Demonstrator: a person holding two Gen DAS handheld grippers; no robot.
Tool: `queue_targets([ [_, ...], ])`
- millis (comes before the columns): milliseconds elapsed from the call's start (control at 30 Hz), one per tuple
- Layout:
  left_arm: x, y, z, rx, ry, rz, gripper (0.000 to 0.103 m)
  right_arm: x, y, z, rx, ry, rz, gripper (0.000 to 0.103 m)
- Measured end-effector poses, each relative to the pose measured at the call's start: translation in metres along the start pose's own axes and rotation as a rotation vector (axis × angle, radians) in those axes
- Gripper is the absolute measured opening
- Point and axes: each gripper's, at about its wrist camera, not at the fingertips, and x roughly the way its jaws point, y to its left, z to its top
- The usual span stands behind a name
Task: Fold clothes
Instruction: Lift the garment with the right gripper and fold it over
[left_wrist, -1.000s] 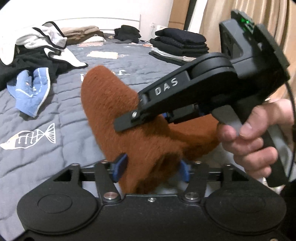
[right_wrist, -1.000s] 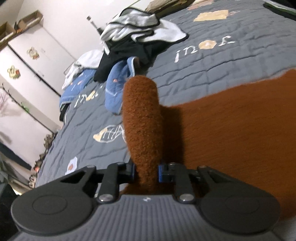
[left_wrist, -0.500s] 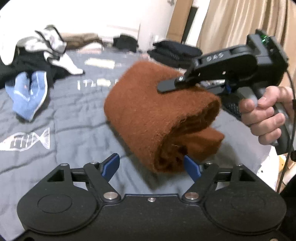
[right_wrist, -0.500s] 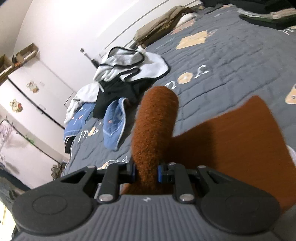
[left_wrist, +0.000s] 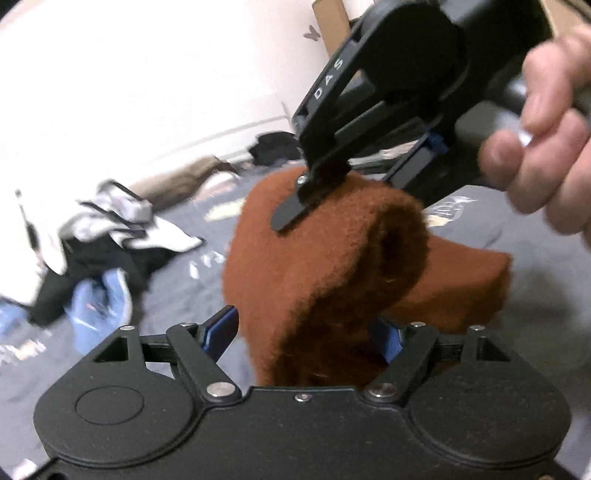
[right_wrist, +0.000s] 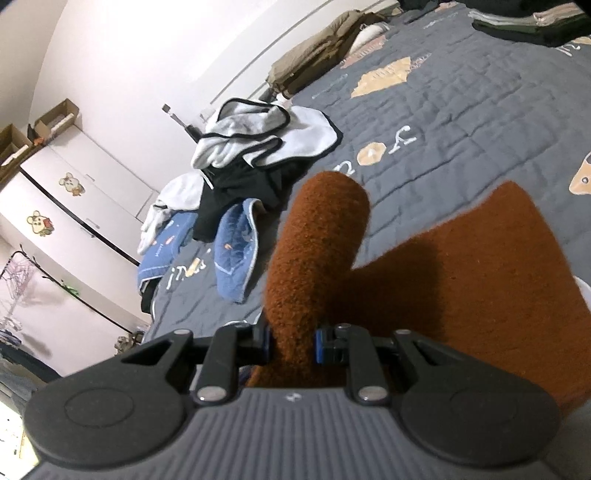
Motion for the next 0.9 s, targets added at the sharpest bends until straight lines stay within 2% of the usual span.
queue_targets([
  [133,-0.002,0.011,-0.002,0.065,0.025,0.073,0.077,-0.017,-0.008,0.008,0.032,-0.061,0.002,0.02],
  [233,-0.007,0.023,-0.009,0.131,0.067,0.086,0.077,-0.018,-0.021,0.01,0.06,-0.059,-0.009,0.019],
  [300,-0.007,0.021,-0.013,0.183,0.118,0.085,0.077,-0.016,-0.024,0.008,0.053,-0.063,-0.033,0.019],
  [333,-0.007,0.02,-0.016,0.212,0.119,0.097,0.077,-0.017,-0.024,0.009,0.043,-0.068,-0.047,0.019],
  [367,-0.007,0.018,-0.019,0.242,0.114,0.111,0.077,-0.017,-0.025,0.009,0.033,-0.074,-0.061,0.019],
  [467,-0.016,0.016,-0.015,0.228,0.088,0.049,0.077,-0.022,-0.032,0.012,0.044,-0.073,-0.059,0.019],
  [600,-0.031,0.005,-0.002,0.206,-0.001,-0.02,0.079,-0.026,-0.039,0.012,0.066,-0.074,-0.063,0.019],
  [833,0.001,-0.037,-0.003,0.371,-0.031,0.028,0.08,-0.032,-0.033,0.011,0.064,-0.079,-0.031,0.019],
  [867,0.005,-0.039,-0.006,0.403,-0.028,0.045,0.077,-0.033,-0.032,0.01,0.064,-0.082,-0.034,0.019],
  [900,0.008,-0.041,-0.009,0.436,-0.024,0.063,0.069,-0.035,-0.033,0.01,0.067,-0.089,-0.04,0.019],
])
